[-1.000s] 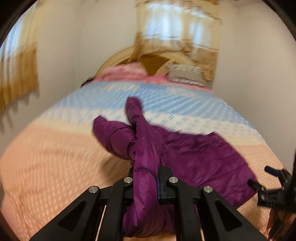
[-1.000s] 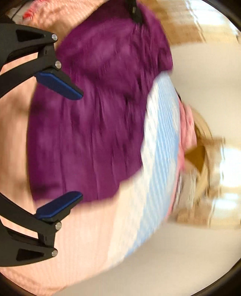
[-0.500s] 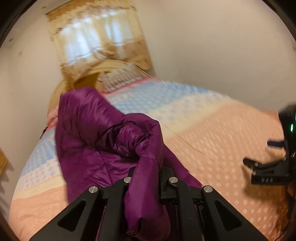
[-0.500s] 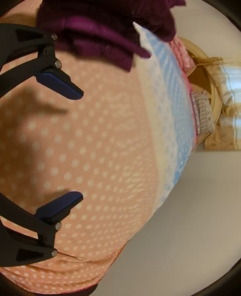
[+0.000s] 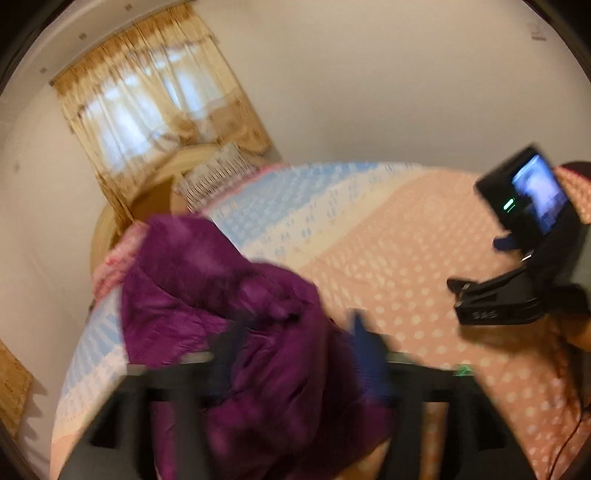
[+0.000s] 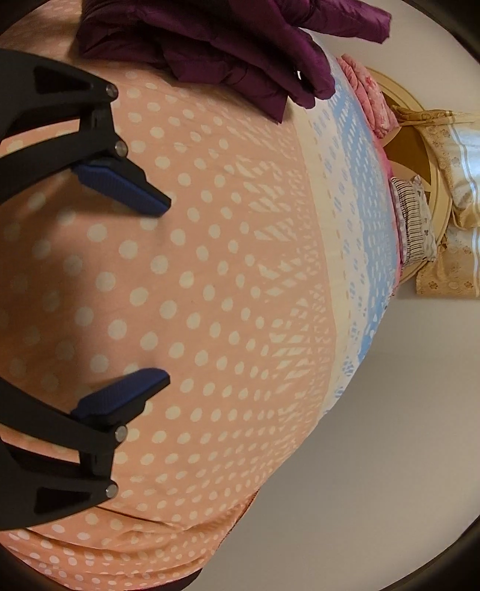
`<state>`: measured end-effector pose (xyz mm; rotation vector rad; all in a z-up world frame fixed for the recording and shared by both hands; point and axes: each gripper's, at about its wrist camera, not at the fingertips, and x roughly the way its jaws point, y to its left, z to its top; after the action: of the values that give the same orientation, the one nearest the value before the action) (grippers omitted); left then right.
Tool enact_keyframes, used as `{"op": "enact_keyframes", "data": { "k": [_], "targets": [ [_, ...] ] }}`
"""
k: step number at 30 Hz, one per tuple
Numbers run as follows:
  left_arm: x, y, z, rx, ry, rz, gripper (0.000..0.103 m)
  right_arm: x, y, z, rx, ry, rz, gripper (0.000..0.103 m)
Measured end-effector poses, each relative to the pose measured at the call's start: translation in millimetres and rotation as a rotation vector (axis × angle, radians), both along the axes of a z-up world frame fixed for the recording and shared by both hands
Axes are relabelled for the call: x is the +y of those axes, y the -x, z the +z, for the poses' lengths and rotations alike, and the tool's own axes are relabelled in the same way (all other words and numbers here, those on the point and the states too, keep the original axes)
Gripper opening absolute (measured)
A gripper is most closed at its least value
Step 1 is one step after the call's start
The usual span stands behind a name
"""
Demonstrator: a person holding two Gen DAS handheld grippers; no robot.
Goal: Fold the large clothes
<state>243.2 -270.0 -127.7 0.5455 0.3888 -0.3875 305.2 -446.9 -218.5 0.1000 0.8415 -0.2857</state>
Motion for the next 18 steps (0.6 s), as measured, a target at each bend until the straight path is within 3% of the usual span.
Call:
{"op": "enact_keyframes", "data": {
  "k": [1, 3, 7, 10, 13, 18],
  "targets": [
    [7, 9, 10, -0.027, 0.023, -0.008, 0.089, -1, -6, 1, 0.002, -0.013, 0.001, 0.076],
    [19, 19, 23, -0.051, 0.047, -0.019, 0.09, -2, -10, 10, -0.008, -0.034, 0.001, 0.07],
    [59, 8, 40, -0.045, 0.096, 0.053, 0.09, 15, -15, 52, -0.081, -0.037, 0.02, 0.067],
    [103, -40, 38, 0.004, 0.091, 0.281, 0.09, 50, -30, 97, -0.149, -0.039, 0.099, 0.065],
    [156, -93, 33, 0.111, 0.161, 0.467, 0.09, 101, -54, 136, -0.19, -0.041, 0.201, 0.061],
    [219, -138, 26, 0.178, 0.292, 0.697, 0.09, 188, -102, 164, -0.202, -0.066, 0.309, 0.053]
  ]
}}
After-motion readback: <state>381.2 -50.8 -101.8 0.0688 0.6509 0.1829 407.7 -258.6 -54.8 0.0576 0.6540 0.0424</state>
